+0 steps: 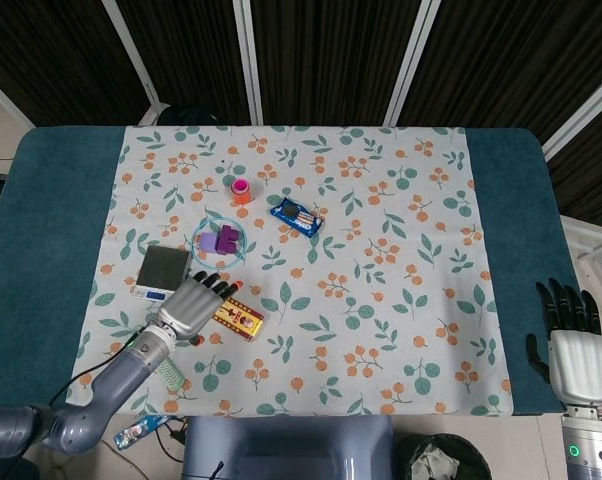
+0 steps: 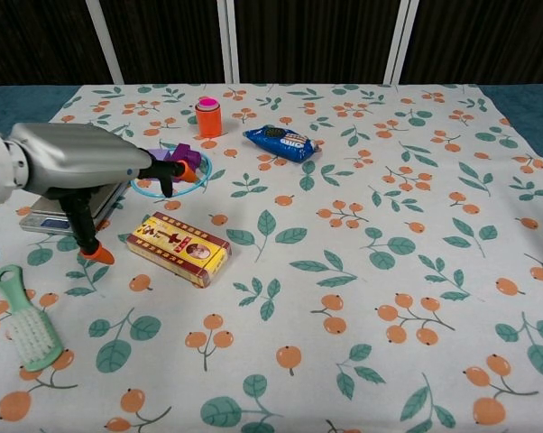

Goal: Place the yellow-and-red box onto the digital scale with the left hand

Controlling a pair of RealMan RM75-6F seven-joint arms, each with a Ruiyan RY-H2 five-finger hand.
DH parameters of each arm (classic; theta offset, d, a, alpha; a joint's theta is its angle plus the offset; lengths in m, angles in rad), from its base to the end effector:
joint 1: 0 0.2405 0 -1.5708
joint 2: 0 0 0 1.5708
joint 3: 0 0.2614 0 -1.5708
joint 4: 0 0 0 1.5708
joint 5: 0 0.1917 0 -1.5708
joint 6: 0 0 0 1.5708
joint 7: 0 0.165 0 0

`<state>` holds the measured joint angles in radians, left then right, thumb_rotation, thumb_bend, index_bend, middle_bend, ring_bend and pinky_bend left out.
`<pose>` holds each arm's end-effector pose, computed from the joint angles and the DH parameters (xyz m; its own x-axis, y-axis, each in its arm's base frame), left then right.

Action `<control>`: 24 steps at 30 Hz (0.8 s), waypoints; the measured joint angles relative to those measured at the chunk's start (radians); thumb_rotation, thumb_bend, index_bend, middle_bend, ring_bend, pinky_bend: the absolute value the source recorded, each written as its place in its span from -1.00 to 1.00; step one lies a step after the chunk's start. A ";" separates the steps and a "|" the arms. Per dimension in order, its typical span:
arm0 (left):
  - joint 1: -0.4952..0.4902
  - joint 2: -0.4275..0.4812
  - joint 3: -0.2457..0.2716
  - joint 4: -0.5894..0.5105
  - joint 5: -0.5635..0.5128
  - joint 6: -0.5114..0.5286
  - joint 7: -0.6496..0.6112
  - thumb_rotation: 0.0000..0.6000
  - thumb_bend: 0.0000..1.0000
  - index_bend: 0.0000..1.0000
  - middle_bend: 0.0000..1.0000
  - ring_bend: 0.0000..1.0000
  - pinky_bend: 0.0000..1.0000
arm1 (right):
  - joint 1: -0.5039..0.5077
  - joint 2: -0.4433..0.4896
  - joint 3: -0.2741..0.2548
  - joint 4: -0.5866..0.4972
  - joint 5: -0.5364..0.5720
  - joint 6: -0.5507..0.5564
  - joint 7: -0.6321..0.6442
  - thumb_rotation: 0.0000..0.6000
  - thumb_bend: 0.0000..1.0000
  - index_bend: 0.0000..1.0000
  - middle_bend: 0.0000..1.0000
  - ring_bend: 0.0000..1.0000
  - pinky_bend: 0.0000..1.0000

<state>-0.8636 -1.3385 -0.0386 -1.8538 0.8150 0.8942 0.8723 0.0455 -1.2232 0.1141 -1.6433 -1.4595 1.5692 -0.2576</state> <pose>-0.1321 0.3168 0.0053 0.7757 0.3176 0.5453 0.6175 -0.5601 -0.5522 -0.3000 -0.1987 0.1685 0.5009 0.1052 0.8591 -0.8652 0.0880 0.4937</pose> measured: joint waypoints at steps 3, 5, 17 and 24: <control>-0.029 -0.042 0.006 0.013 -0.037 0.024 0.035 1.00 -0.88 -0.88 -0.61 -0.77 -0.63 | 0.000 0.002 0.001 0.002 0.001 0.000 0.004 1.00 0.10 -0.93 -0.87 -0.88 -0.95; -0.042 -0.066 0.008 0.023 -0.051 0.044 0.052 1.00 -0.87 -0.86 -0.61 -0.77 -0.63 | -0.001 0.003 0.001 0.002 0.002 0.001 0.006 1.00 0.10 -0.93 -0.87 -0.88 -0.95; -0.088 -0.166 0.021 0.090 -0.108 0.120 0.104 1.00 -0.79 -0.68 -0.50 -0.75 -0.63 | -0.001 0.006 0.003 0.002 0.005 -0.001 0.013 1.00 0.10 -0.93 -0.87 -0.88 -0.95; -0.108 -0.199 0.031 0.119 -0.126 0.126 0.116 1.00 -0.69 -0.61 -0.39 -0.70 -0.60 | 0.000 0.006 0.005 0.004 0.009 -0.003 0.016 1.00 0.10 -0.93 -0.87 -0.88 -0.95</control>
<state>-0.9712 -1.5372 -0.0075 -1.7345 0.6892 1.0206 0.9883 0.0457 -1.2173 0.1194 -1.6394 -1.4501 1.5663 -0.2413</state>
